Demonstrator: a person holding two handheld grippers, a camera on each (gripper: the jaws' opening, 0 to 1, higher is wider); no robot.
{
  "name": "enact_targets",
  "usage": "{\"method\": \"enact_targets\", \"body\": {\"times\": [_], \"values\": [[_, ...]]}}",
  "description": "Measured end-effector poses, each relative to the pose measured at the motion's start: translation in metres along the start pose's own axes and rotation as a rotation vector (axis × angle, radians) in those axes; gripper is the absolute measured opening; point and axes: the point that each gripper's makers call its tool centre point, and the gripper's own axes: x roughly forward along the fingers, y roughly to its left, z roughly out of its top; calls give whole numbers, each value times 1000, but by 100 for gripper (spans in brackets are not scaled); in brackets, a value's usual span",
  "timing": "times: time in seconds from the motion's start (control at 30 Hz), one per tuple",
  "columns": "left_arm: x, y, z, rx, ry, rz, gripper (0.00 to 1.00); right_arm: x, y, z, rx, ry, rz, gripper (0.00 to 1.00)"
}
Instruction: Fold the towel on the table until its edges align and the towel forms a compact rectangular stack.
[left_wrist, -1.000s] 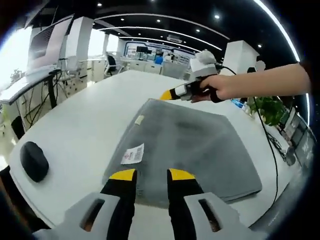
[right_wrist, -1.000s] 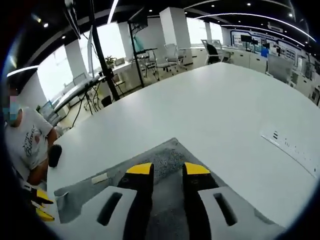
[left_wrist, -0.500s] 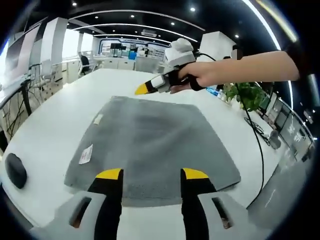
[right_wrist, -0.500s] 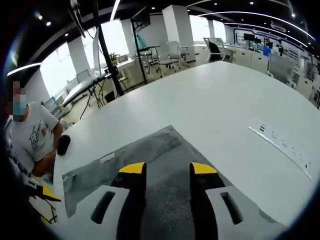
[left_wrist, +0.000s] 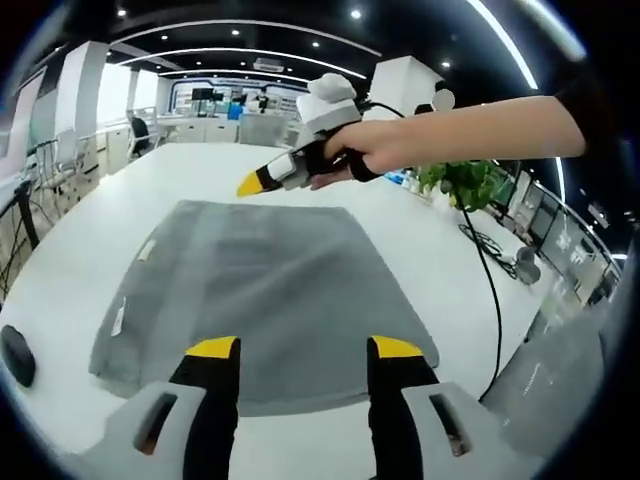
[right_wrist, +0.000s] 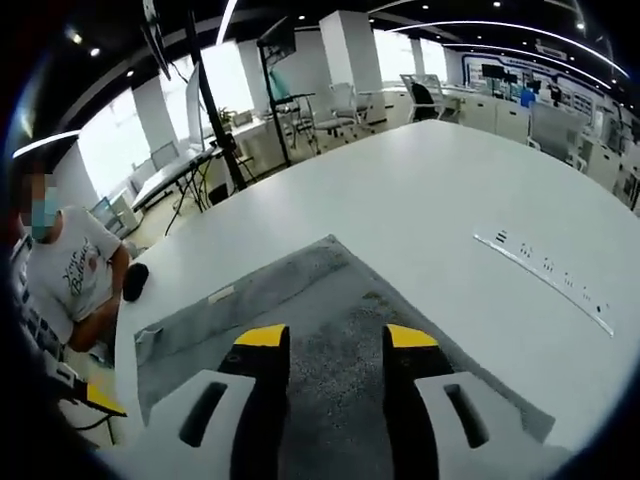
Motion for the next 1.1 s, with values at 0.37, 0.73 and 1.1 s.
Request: {"method": "enact_targets", "body": {"times": [0.37,0.73,1.1], "values": [[13,-24,7,38,18,-4,73,-25,-22,-14,15,13,-35,40],[26,-78,6,138,53,-183,71,-44,-52,-34,78,3,-72,40],[43,-112,4,199,90,-274,63,-72,-76,-59,126,19,-128,39]]}}
